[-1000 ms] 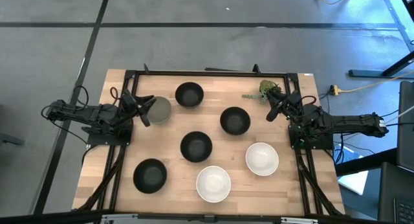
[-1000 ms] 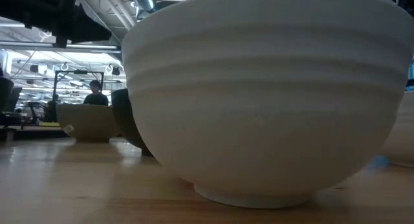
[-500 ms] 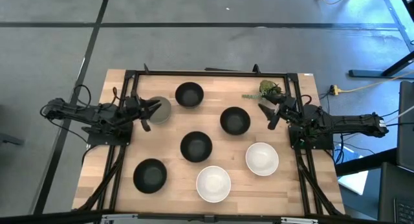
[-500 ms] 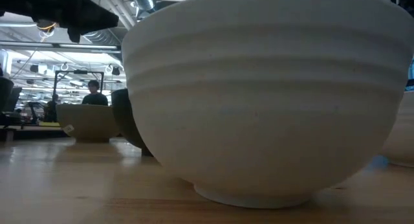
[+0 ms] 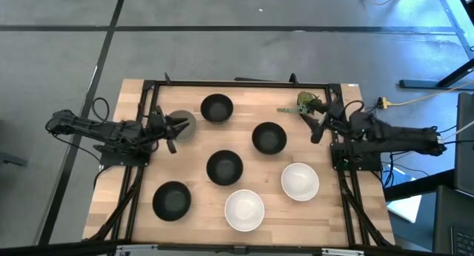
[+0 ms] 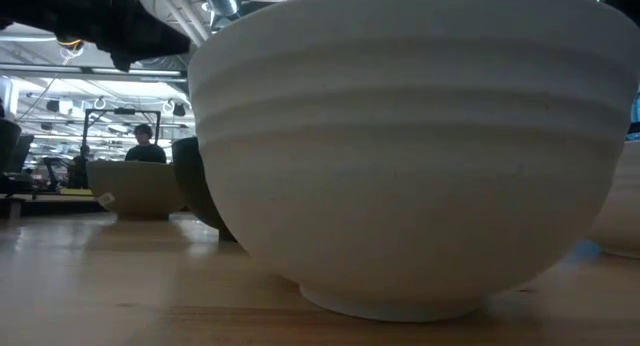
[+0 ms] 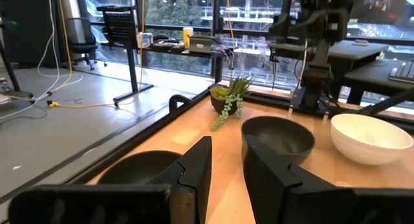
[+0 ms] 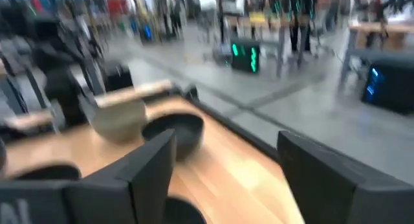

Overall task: Nest bowls inside each other
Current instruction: Stack the white bowl on top of the black bowl

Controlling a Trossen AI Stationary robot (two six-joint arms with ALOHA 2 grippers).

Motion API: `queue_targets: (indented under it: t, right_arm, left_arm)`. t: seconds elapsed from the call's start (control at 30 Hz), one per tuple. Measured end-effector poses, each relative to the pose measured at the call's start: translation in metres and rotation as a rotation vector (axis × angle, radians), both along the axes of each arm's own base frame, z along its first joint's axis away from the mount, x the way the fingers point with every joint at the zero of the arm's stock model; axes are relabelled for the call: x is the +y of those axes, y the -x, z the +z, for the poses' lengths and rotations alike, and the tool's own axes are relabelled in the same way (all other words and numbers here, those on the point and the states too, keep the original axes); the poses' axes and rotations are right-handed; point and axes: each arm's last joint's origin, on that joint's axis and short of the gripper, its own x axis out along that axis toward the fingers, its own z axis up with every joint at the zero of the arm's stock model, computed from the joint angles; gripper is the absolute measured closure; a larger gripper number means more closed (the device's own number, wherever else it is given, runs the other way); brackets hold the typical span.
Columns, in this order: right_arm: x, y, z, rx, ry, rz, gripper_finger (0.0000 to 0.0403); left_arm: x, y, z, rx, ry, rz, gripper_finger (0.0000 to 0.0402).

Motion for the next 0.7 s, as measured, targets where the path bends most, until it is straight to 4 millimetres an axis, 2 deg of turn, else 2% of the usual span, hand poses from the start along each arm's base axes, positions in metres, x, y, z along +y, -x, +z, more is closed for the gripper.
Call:
queue_targets:
  t: [0.1,0.2,0.3,0.4,0.57,0.7]
  right_arm:
    - [0.001,0.006,0.023,0.125,-0.068,0.018,0.0134]
    - [0.003,0.010,0.045,0.176,-0.196,0.054,0.0135]
    - [0.005,0.009,0.056,0.253,-0.308,0.067,0.0135]
    - [0.007,0.003,0.054,0.351,-0.423,0.085,0.0135]
    - [0.011,-0.013,0.038,0.524,-0.627,0.147,0.0135]
    - [0.015,-0.029,0.029,0.618,-0.697,0.193,0.0135]
  left_arm:
    - [0.000,-0.002,-0.001,0.013,-0.003,0.000,0.0320]
    - [0.000,-0.002,-0.002,0.019,-0.004,0.000,0.0320]
    - [0.000,-0.002,-0.002,0.018,-0.004,0.000,0.0320]
    - [0.000,-0.002,-0.002,0.018,-0.004,0.000,0.0320]
    - [0.000,-0.002,-0.002,0.019,-0.004,0.000,0.0320]
    - [0.000,-0.002,-0.002,0.020,-0.004,0.000,0.0320]
